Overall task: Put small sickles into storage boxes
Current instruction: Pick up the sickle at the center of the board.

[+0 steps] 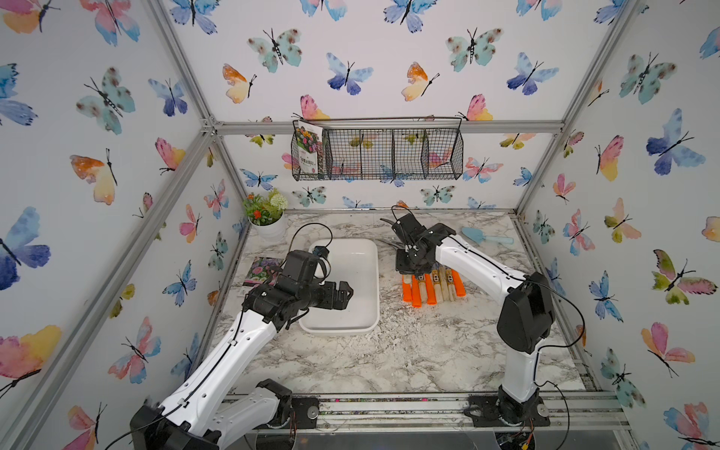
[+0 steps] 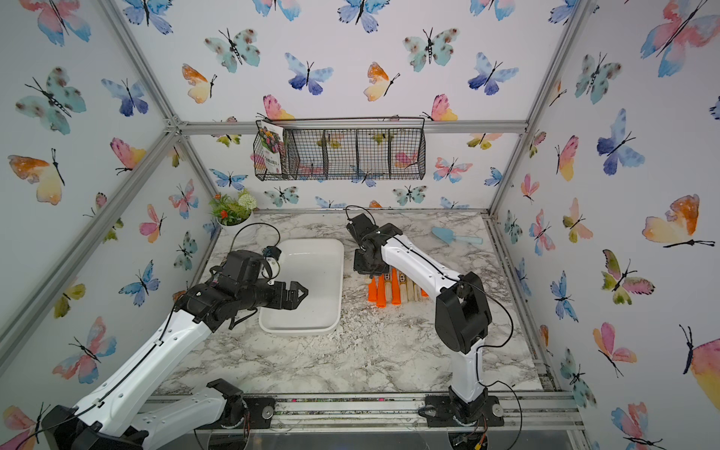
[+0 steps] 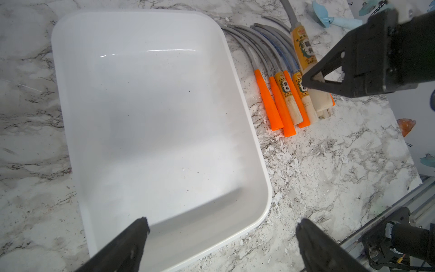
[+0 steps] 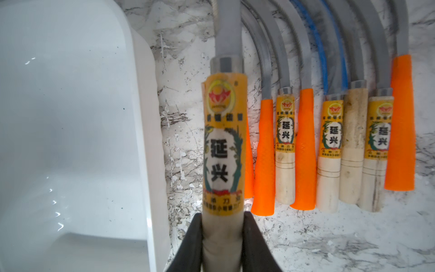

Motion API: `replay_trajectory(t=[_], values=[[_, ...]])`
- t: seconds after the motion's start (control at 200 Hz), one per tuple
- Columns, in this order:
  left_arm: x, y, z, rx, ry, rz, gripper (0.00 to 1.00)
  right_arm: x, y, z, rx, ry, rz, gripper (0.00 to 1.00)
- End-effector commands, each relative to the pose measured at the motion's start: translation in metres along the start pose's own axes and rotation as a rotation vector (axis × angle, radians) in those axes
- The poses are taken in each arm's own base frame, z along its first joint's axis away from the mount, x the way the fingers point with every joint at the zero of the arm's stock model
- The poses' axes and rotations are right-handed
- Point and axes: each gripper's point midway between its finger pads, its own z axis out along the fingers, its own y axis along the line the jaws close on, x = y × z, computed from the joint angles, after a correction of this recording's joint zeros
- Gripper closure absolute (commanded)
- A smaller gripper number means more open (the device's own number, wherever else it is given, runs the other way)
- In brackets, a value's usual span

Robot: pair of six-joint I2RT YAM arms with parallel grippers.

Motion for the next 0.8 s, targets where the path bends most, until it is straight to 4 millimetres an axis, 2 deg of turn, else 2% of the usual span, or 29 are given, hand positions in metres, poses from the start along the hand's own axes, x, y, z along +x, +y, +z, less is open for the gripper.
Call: replay_trajectory(t=[0.0, 0.425, 0.796], values=[[-0.004, -0.004, -0.015, 0.006, -0.028, -0.013, 0.02, 0.004, 0.005, -0.013, -0.050, -0.003, 0.043, 0.99], [0.007, -0.003, -0.028, 0.014, -0.036, -0.040, 0.02, 0.029, 0.040, -0.021, -0.108, 0.005, 0.066, 0.99], [0.016, -0.001, -0.038, 0.008, -0.038, -0.049, 0.02, 0.063, 0.077, -0.007, -0.139, 0.042, 0.047, 0.99]])
